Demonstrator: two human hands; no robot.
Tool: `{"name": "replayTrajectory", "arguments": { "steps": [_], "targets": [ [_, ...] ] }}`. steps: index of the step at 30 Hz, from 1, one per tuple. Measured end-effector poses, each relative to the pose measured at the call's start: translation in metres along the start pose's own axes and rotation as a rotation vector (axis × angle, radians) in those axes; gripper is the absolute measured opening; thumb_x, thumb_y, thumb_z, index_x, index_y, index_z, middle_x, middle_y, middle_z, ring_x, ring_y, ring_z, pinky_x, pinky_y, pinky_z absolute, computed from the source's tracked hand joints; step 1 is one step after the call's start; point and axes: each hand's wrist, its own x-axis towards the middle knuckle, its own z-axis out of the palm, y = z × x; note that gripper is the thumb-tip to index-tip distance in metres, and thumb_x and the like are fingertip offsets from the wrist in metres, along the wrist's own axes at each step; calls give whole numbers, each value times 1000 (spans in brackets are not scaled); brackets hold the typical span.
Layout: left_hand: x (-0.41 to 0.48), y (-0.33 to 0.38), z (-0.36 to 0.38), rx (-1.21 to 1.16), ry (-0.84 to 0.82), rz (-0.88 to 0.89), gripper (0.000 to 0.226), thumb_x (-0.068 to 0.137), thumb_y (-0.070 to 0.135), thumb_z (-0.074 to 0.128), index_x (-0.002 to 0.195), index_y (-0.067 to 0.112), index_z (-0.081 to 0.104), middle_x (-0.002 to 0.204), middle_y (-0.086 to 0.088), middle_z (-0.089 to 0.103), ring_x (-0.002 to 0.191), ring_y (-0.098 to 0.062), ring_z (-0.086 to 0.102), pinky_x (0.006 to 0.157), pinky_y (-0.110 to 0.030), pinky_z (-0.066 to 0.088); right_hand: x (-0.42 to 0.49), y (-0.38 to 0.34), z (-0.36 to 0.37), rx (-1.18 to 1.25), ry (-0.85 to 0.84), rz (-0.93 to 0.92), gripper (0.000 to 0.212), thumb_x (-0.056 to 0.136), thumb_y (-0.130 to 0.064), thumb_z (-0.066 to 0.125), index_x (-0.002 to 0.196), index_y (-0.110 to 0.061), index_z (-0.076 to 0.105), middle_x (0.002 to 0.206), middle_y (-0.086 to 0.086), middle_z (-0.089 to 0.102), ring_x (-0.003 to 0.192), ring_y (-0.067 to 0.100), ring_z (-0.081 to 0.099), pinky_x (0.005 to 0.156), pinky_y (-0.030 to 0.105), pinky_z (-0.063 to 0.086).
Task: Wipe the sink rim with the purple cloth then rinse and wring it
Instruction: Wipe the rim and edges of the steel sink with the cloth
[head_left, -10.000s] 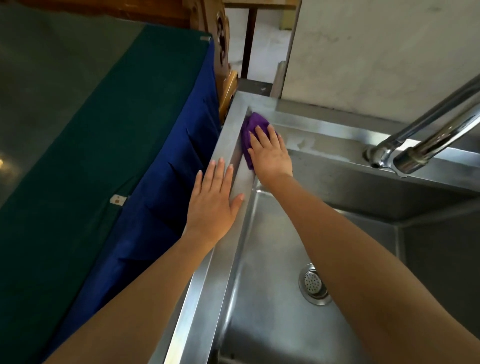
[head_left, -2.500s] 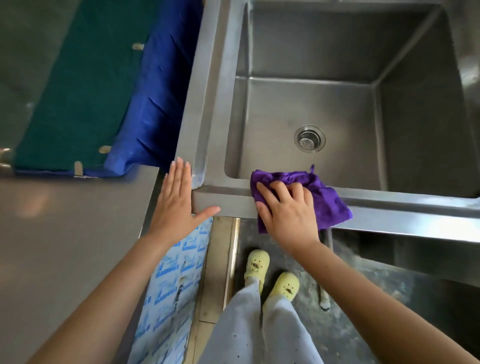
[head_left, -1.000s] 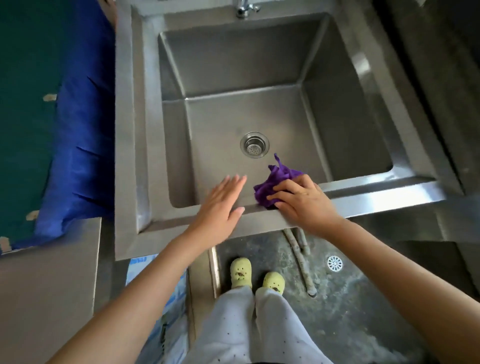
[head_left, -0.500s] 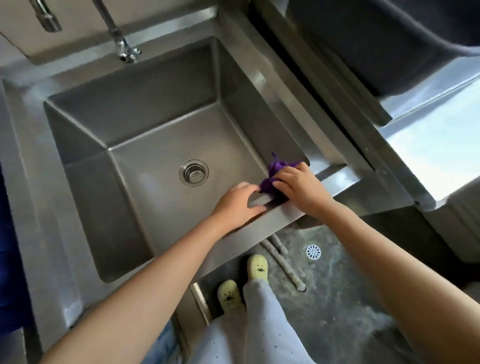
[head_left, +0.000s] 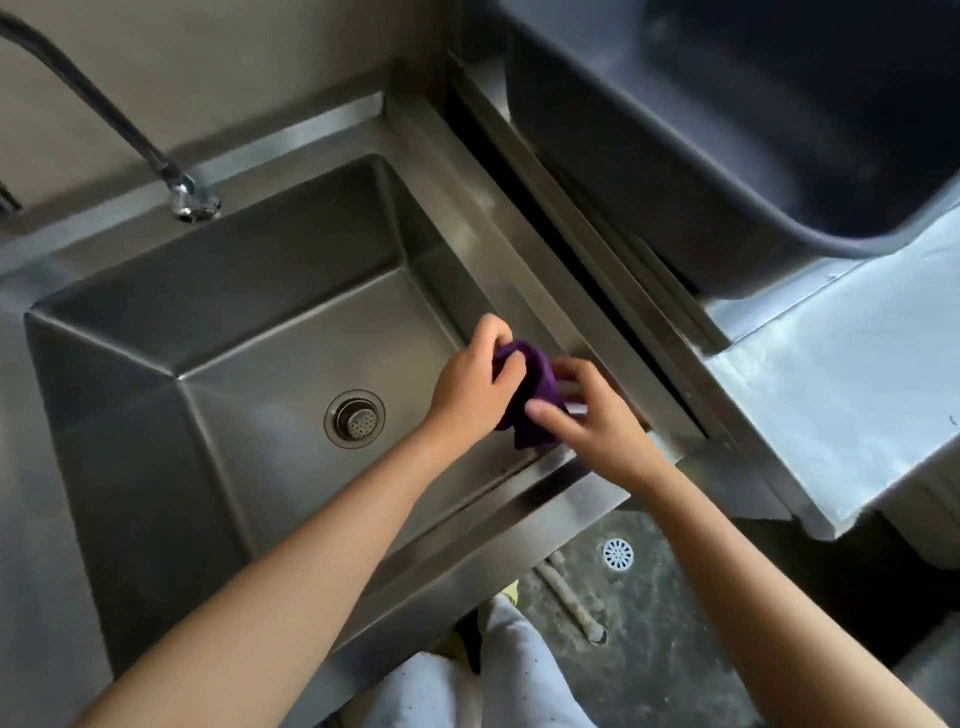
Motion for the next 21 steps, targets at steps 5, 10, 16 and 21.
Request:
{"name": "replayTrajectory", "arguments": {
  "steps": [5, 10, 16, 21],
  "targets": [
    [13, 4, -1, -58, -64, 22, 13, 92, 20, 47, 105, 15, 47, 93, 3, 56, 83, -15, 53, 64, -14, 35, 7, 4, -5, -155, 185, 31, 17, 87, -21, 58, 96, -8, 57, 88, 7, 67, 83, 24, 65, 77, 39, 54],
    [28, -4, -10, -181, -93, 26, 12, 90, 16, 54, 99, 23, 56, 89, 16, 60, 87, -5, 59, 75, -9, 44, 3, -9, -3, -374, 615, -142, 16, 78, -14, 66, 86, -4, 56, 86, 8, 55, 85, 26, 50, 70, 32, 41],
    [42, -40, 16, -50, -129, -218, 40, 91, 16, 52, 131, 14, 46, 132, -8, 53, 120, -23, 52, 101, -32, 42, 47, 24, 17, -613, 438, -197, 21, 71, -2, 66, 85, -1, 51, 97, 19, 58, 83, 35, 52, 71, 47, 50],
    [-24, -64, 36, 147, -424, -133, 49, 97, 22, 38, 144, 15, 27, 151, -6, 33, 137, -20, 34, 111, -27, 25, 58, 35, 14, -830, 229, -300, 45, 72, -8, 61, 116, -7, 54, 117, 16, 60, 95, 36, 58, 81, 46, 51]
  ]
}}
